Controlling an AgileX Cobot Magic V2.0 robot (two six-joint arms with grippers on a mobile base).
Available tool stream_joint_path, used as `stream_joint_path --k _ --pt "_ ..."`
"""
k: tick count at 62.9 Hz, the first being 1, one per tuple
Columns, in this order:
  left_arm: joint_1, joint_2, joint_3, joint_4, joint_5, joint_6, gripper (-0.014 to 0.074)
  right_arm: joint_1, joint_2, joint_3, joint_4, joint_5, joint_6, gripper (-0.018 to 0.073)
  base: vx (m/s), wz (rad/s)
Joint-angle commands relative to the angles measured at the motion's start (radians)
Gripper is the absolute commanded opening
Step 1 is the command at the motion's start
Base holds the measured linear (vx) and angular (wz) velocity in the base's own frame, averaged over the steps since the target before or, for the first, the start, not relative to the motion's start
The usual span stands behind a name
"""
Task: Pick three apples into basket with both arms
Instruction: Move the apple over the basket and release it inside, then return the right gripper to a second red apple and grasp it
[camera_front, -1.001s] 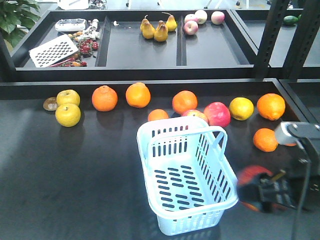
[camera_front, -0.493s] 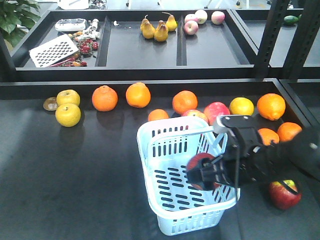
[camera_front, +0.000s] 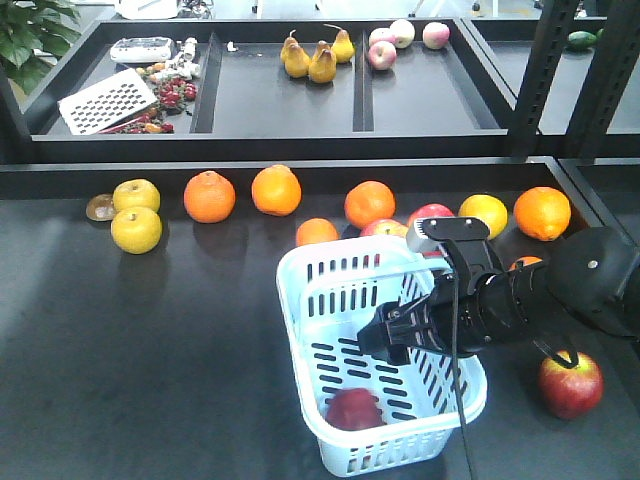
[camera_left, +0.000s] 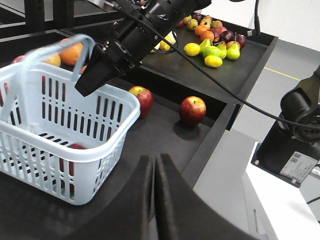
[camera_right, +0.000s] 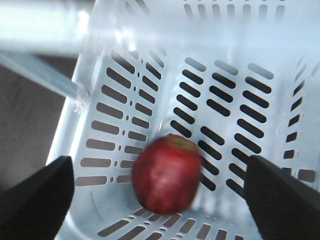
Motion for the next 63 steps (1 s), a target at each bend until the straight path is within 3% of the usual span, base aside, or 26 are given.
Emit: stream_joint_path --k 1,11,16,24,32,40,46,53,58,63 --pt "0.0 0.009 -0.025 0.049 0.024 -0.005 -0.0007 0.0 -0.039 -0.029 0.011 0.023 -0.011 0.0596 0.0 0.0" --pt "0.0 0.009 -0.025 0.049 0.025 -0.005 -0.0007 -0.011 -0.096 -0.029 -0.06 0.09 0.016 0.0407 0.0 0.0" --pt "0.0 0.009 -0.025 0.049 0.025 -0.005 -0.0007 -0.044 -0.138 -0.029 -0.116 0.159 0.097 0.0248 0.0 0.0" --pt "0.0 0.009 -0.025 0.049 0.025 -0.005 -0.0007 -0.12 -0.221 -0.029 -0.283 0.23 0.187 -0.0015 0.0 0.0" --pt "0.0 0.009 -0.025 0.049 0.028 -0.005 -0.0007 -0.228 -0.279 -0.029 -0.462 0.216 0.293 -0.0008 0.0 0.0" --pt "0.0 0.009 -0.025 0.049 0.029 -0.005 -0.0007 -0.345 -0.282 -0.029 -0.56 0.208 0.354 -0.0006 0.0 0.0" --pt "0.0 0.009 -0.025 0.049 0.029 -0.005 -0.0007 -0.455 -0.264 -0.03 -0.56 0.169 0.36 0.0001 0.0 0.0" --pt "0.0 0.009 -0.025 0.049 0.029 -0.005 -0.0007 -0.531 -0.219 -0.047 -0.554 0.163 0.347 0.0038 0.0 0.0" --pt "0.0 0.009 -0.025 0.049 0.029 -0.005 -0.0007 -0.551 -0.163 -0.082 -0.553 0.199 0.329 0.0104 0.0 0.0" --pt "0.0 0.009 -0.025 0.049 0.029 -0.005 -0.0007 -0.55 -0.099 -0.134 -0.554 0.239 0.301 0.0228 0.0 0.0"
